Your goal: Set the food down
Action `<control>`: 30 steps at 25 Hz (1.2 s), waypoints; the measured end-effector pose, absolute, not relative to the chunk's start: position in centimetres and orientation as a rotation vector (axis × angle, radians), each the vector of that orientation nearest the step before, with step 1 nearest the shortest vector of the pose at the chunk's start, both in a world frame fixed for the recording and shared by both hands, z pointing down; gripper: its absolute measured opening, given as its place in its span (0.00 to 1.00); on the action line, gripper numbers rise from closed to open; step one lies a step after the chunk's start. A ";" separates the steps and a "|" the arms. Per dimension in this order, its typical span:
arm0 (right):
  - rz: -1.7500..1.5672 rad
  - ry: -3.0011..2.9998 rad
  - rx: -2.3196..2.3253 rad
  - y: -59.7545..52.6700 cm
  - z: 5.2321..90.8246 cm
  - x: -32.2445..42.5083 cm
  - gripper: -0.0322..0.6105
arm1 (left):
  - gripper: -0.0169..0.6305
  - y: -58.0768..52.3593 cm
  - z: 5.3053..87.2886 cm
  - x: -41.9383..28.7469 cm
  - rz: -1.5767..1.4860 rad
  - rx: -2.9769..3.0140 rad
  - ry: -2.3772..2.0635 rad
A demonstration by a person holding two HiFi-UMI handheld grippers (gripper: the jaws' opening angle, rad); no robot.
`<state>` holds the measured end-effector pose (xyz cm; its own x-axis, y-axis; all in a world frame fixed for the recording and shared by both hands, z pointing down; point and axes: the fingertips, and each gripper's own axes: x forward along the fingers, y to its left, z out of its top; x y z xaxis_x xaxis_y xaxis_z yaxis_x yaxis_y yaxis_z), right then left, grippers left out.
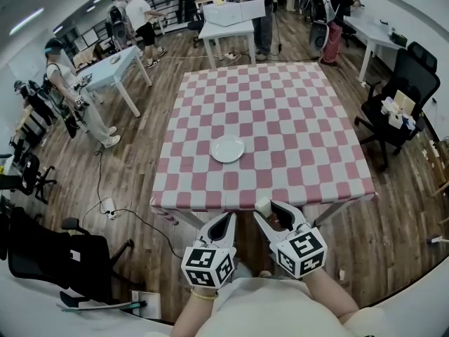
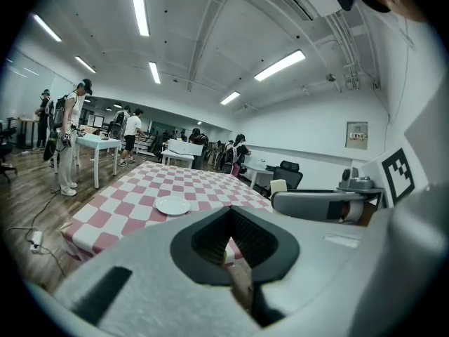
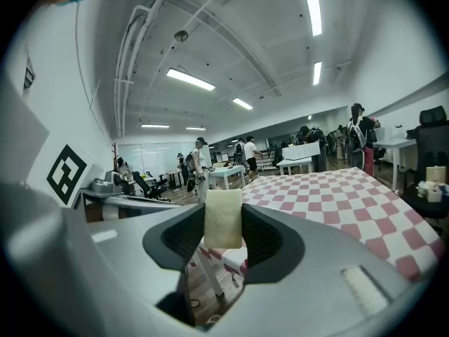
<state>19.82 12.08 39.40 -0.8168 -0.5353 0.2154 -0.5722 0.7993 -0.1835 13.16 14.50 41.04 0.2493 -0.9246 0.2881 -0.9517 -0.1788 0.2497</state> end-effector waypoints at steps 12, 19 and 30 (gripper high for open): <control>0.362 -2.832 0.885 9.0 39.2 16.5 0.31 | 0.03 11.6 40.9 10.3 0.095 2.171 -1.693; 0.367 -2.826 0.894 6.5 39.0 14.1 0.31 | 0.03 9.0 40.7 8.2 0.090 2.181 -1.677; 0.368 -2.800 0.942 2.4 38.8 11.0 0.31 | 0.03 4.6 40.4 4.8 0.096 2.184 -1.658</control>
<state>10.97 2.39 38.80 -0.7874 -0.5711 0.2320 -0.6116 0.7706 -0.1792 4.81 4.58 40.43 0.2960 -0.9109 0.2875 -0.9380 -0.2204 0.2676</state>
